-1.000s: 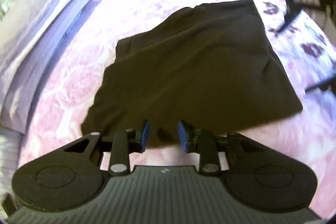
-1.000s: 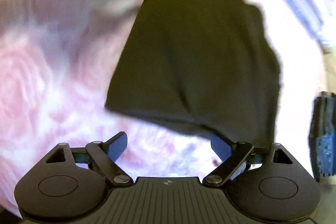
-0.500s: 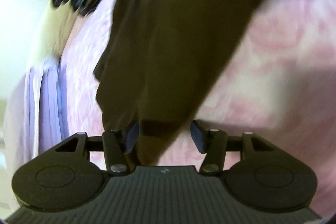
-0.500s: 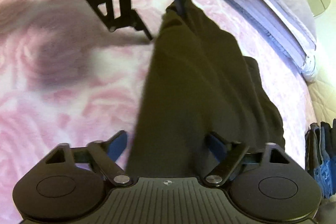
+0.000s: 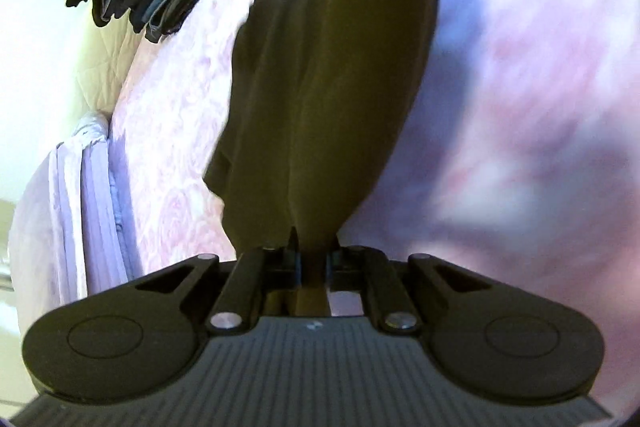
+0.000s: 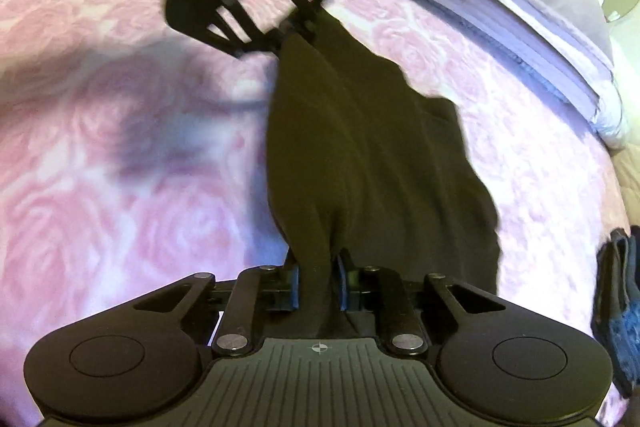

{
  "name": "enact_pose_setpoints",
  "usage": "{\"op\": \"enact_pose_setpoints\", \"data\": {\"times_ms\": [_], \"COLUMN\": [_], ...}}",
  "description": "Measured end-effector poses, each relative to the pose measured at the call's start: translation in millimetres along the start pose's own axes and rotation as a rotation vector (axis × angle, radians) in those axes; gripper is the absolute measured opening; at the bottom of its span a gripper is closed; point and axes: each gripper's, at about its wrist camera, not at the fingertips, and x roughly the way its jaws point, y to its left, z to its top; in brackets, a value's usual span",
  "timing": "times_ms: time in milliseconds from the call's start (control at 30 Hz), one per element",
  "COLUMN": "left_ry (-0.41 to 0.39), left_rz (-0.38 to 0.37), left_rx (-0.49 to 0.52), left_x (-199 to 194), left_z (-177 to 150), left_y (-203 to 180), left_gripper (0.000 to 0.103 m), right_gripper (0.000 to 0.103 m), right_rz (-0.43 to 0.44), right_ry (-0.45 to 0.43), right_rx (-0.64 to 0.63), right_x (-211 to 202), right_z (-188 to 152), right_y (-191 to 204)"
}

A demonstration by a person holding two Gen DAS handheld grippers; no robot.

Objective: Fold clothes
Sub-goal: 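Grasp the folded shirt with both grippers and lift it off the bedspread, then carry the folded shirt with both grippers to the clothes stack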

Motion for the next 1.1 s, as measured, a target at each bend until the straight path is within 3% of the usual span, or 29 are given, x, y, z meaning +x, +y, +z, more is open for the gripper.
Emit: {"op": "enact_pose_setpoints", "data": {"times_ms": [200,433,567,800,833,900,933,967,1100], "left_ry": [-0.001,0.033,0.099,0.215,0.237,0.283,0.299,0.311,0.335], "left_rz": [-0.077,-0.1,-0.067,-0.026,-0.022,-0.001,0.011,0.022,0.055], "left_rx": [-0.109,-0.252,-0.334,-0.389,-0.409,-0.444,-0.451,-0.454,-0.436], "left_x": [-70,-93,-87,-86,-87,-88,-88,-88,-84], "left_z": [62,116,121,129,131,135,138,141,154], "left_y": [-56,-129,-141,-148,-147,-148,-149,-150,-156], "left_gripper": [0.007,0.007,0.007,0.014,0.016,0.025,0.032,0.035,0.048], "right_gripper": [0.015,0.012,0.012,0.013,0.015,0.042,0.068,0.074,0.074], "right_rz": [0.056,0.083,0.098,0.097,0.099,0.099,0.094,0.09,0.081], "right_ry": [0.089,0.195,0.182,0.112,0.105,0.088,0.074,0.06,0.002], "right_rx": [-0.05,-0.088,-0.127,-0.199,-0.2,-0.21,-0.223,-0.236,-0.315], "right_x": [-40,-41,-37,-35,-37,-39,-41,-42,-45], "right_z": [-46,-102,-113,-133,-136,-142,-144,-147,-153], "right_y": [12,37,45,52,52,53,55,57,69]}}
